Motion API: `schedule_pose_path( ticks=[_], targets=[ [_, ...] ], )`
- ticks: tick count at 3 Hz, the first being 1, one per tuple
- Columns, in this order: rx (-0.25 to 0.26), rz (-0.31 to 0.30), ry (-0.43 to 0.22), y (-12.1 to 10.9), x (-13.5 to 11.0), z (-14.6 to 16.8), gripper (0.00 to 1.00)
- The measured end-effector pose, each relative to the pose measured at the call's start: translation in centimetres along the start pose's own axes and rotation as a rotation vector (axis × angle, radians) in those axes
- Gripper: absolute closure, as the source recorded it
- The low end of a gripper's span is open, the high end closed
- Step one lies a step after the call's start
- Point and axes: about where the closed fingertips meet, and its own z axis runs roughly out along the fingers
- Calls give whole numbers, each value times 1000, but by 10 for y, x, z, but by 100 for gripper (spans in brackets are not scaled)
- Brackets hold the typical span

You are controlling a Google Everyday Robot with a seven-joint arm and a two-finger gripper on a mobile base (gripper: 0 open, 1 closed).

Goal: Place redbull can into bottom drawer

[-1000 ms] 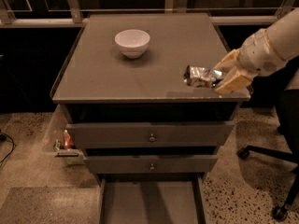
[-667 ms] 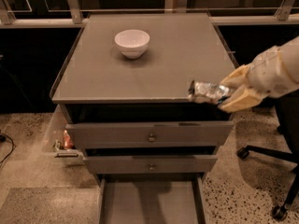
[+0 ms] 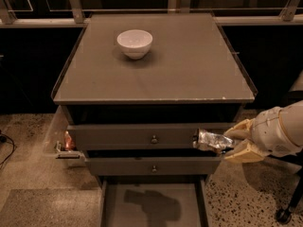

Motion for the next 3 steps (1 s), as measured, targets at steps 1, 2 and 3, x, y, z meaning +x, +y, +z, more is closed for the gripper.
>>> schedule_pose_path(
  ticks=[1, 2, 3],
  targets=[
    [0, 0, 0, 0, 0, 0, 100],
    [-10, 12, 6, 0, 4, 10, 100],
    [-50, 76, 22, 10, 41, 60, 100]
  ],
)
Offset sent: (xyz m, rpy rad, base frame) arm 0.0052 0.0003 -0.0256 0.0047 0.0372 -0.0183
